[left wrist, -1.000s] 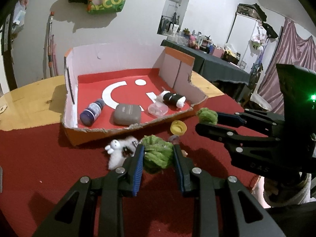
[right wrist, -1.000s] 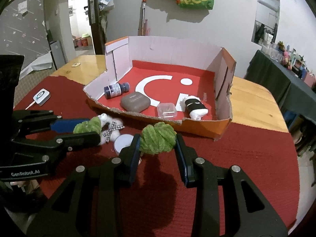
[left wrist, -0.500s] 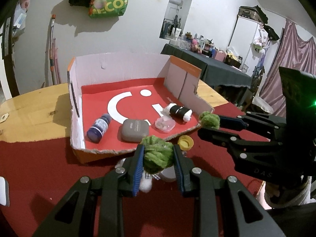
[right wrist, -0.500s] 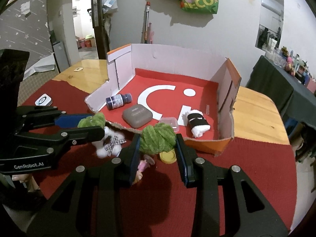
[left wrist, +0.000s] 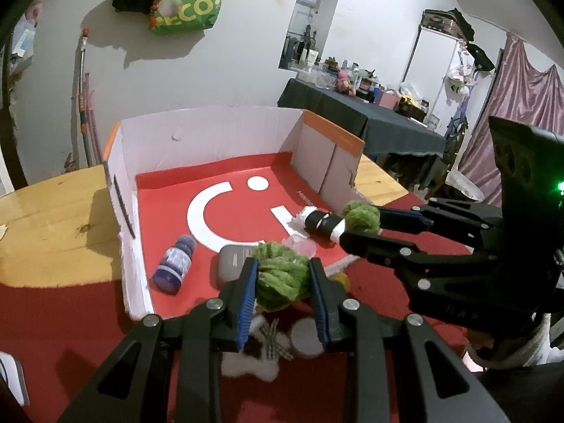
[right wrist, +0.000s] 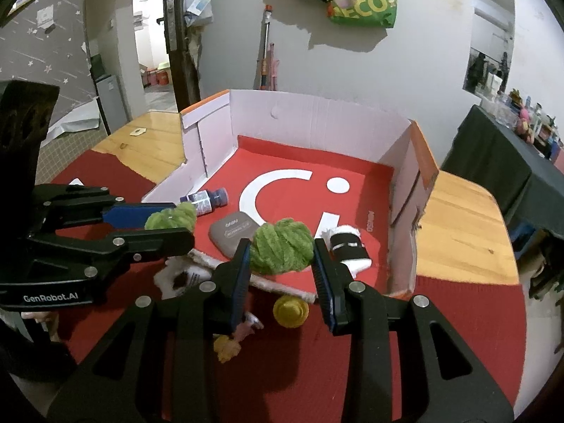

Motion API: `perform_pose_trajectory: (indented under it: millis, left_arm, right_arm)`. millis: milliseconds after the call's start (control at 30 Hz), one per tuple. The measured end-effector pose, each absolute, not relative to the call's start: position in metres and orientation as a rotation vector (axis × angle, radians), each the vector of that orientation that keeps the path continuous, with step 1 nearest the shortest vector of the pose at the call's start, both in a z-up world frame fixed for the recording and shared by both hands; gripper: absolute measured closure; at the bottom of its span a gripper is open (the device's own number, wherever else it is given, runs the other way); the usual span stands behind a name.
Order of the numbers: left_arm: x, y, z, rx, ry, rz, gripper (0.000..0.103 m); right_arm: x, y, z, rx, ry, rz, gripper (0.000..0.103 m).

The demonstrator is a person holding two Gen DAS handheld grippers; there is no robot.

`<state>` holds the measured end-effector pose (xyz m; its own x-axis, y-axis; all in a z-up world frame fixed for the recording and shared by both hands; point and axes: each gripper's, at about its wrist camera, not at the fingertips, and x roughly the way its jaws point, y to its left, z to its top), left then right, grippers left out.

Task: Organize objects
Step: 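Carry both green fuzzy balls into the cardboard box with both tools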

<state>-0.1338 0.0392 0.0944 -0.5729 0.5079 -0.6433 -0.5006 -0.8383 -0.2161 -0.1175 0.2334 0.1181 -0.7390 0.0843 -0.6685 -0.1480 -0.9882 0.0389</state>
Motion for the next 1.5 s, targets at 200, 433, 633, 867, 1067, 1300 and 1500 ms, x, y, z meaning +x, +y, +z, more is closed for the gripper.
perform_pose_trajectory:
  millis: [200, 433, 633, 867, 1067, 1300, 1500]
  left_arm:
    - [-0.165, 0.044, 0.093, -1.028, -0.013, 2.332, 0.073]
    - [-0.201, 0.050, 0.086, -1.097, -0.002, 2.283, 0.073]
    - [-0.228, 0.057, 0.070, -1.186, 0.030, 2.230, 0.073]
    - [-0.245, 0.060, 0.056, -1.243, 0.074, 2.195, 0.073]
    - [-0.256, 0.061, 0.049, -1.274, 0.118, 2.176, 0.073]
    - [-0.264, 0.062, 0.040, -1.315, 0.125, 2.135, 0.073]
    - [-0.267, 0.062, 0.036, -1.333, 0.124, 2.107, 0.073]
  right_arm:
    - [-0.140, 0.242, 0.119, -1.129, 0.121, 2.829, 0.071]
    - [-0.171, 0.261, 0.108, -1.239, 0.129, 2.823, 0.071]
    - [-0.193, 0.272, 0.093, -1.364, 0.150, 2.819, 0.071]
    - [-0.212, 0.278, 0.074, -1.497, 0.137, 2.785, 0.071]
    - [-0.221, 0.287, 0.061, -1.583, 0.174, 2.748, 0.070]
    - [-0.228, 0.291, 0.055, -1.653, 0.180, 2.729, 0.070]
    - [-0.231, 0.293, 0.048, -1.694, 0.176, 2.705, 0.069]
